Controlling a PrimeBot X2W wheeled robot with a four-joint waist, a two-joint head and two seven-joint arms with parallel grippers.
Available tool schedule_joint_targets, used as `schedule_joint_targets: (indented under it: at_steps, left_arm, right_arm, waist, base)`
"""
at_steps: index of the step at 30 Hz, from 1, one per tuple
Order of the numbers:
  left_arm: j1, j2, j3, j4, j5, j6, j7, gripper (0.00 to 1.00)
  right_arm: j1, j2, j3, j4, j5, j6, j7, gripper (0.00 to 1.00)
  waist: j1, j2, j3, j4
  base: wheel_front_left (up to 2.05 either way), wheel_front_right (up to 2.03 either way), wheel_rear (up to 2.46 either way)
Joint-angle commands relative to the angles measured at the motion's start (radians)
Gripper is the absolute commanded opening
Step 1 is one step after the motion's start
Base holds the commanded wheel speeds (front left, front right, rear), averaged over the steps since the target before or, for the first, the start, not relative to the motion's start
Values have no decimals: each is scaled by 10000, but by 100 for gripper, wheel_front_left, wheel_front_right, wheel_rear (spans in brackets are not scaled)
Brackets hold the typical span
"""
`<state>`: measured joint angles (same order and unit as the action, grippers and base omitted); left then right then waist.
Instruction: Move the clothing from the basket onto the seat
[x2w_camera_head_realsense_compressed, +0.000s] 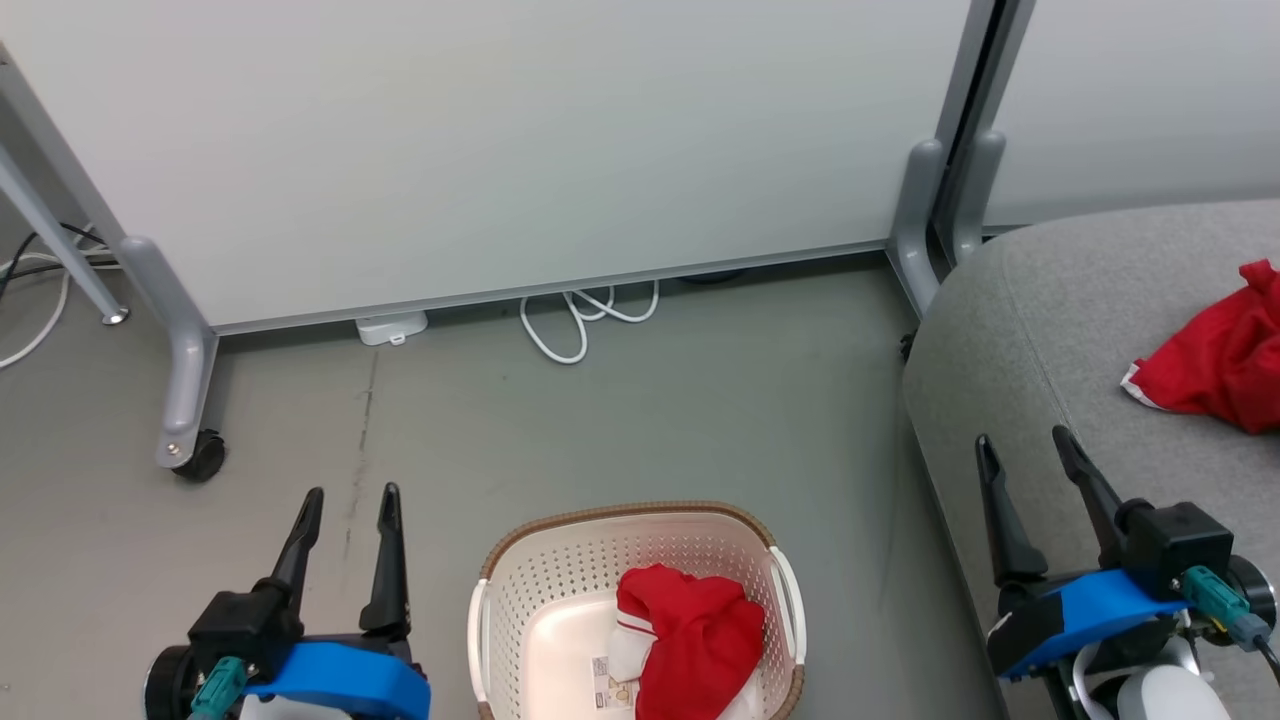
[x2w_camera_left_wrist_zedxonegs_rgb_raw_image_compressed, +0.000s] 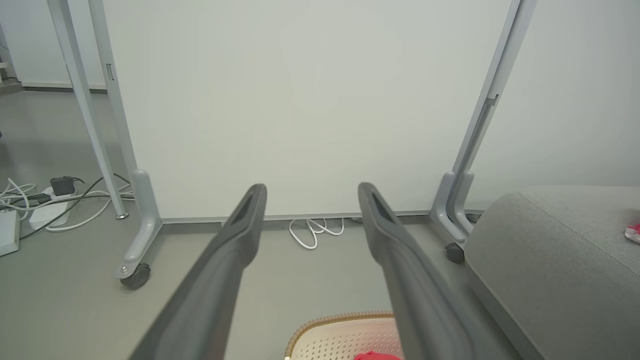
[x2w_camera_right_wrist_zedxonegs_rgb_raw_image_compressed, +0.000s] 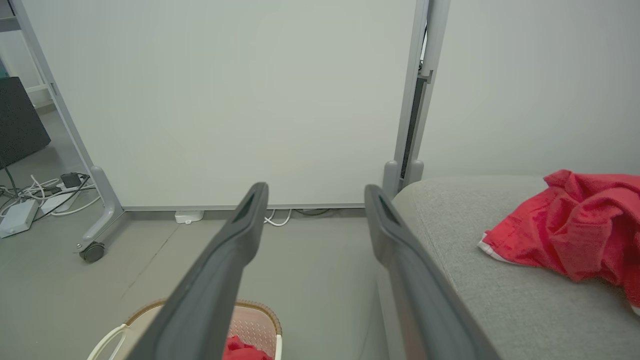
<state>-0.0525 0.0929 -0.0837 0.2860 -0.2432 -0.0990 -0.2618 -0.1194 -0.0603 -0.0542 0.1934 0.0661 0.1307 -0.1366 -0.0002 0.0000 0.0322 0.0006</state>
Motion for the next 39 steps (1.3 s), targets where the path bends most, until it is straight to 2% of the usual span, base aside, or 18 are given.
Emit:
schedule_joint_targets:
  at_steps: [1, 11, 28, 33, 39]
  left_arm:
    - [102, -1, 101, 28, 65, -43, -47, 100]
    - [209, -119, 575, 177, 317, -183, -47, 100]
    - [-63, -265, 511, 272, 468, -315, -47, 100]
    - [-246, -298, 250, 369, 462, -336, -47, 100]
    - [-803, -300, -132, 652, 435, -311, -47, 100]
  right_arm:
    - [232, 32, 15, -129, 92, 1, 61, 100]
    - [950, 101, 204, -970, 543, 1, 433, 100]
    - [780, 107, 175, -990, 744, 1, 385, 100]
    - [523, 104, 270, -1111, 674, 1, 372, 100]
    - [-97, 105, 546, -1365, 639, 1, 321, 100]
  waist:
    - [2, 0, -107, 123]
    - [2, 0, -151, 399]
    - [2, 0, 181, 203]
    - [2, 0, 580, -32]
    - [2, 0, 1653, -510]
  base:
    - [0, 0, 0]
    - [0, 0, 0]
    - [0, 0, 0]
    - [0, 0, 0]
    - [0, 0, 0]
